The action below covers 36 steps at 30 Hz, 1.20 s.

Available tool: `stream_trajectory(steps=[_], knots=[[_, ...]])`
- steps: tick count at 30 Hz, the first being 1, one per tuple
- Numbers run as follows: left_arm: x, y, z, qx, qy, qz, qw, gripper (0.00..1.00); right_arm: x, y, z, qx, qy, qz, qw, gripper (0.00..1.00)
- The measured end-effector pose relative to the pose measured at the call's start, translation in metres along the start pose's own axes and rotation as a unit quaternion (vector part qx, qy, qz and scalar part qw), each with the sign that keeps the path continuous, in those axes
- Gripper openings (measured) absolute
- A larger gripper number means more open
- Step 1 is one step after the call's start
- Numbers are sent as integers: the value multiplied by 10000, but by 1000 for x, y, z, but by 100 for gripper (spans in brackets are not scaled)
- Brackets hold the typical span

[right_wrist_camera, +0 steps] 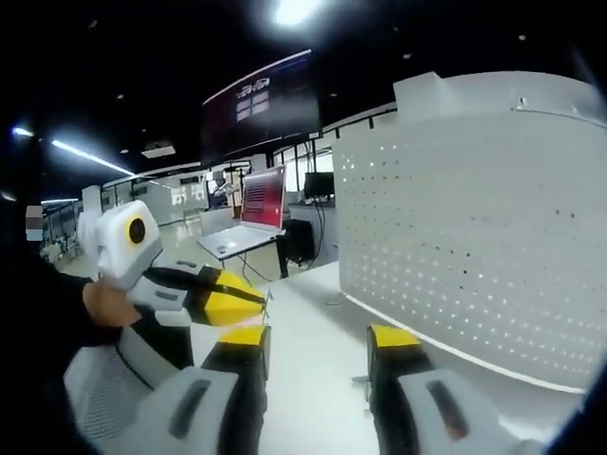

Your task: Insert the hook assembly into the mounting plate slot until the hook locks in place.

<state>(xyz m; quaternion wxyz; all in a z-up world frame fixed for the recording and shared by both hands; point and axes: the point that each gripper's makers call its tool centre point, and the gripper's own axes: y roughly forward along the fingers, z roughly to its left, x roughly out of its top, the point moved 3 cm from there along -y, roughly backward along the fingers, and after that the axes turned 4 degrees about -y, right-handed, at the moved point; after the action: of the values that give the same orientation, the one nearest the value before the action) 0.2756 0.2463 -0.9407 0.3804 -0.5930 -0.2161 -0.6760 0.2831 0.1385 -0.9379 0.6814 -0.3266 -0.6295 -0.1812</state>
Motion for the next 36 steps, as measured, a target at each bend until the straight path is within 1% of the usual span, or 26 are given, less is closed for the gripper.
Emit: stream_trajectory(steps=[3,5,10,12,16,18,22,25,36], knots=[[2,1,5,61,-94,-32,9999,3,-2,-2,-3,-71,103,-81,9999,41],[5,1,8,96,-179,-74,9998,3,-2,-3,-4,-112,95,-93,9998,42],[10,2,14,175,-201,-133,9996,3,-3,-5,-7,-185,119,-161,9996,47],[14,2,17,221,-207,-170,9994,3,-5,-6,-7,-191,96,-176,9996,48],[22,3,25,303,-234,-261,9989,3,-2,-8,-7,-243,-79,-294,9992,48],[28,3,30,373,-213,-311,9986,3,-3,-9,-8,-255,-85,-291,9992,48],[43,5,48,576,-258,-490,9968,3,-6,-12,-11,-306,-19,-320,9990,49],[57,8,66,764,-383,-686,9940,3,-6,-14,-14,-348,17,-379,9987,50],[93,23,115,1201,-475,-1020,9864,3,-6,-19,-21,-415,63,-415,9983,53]])
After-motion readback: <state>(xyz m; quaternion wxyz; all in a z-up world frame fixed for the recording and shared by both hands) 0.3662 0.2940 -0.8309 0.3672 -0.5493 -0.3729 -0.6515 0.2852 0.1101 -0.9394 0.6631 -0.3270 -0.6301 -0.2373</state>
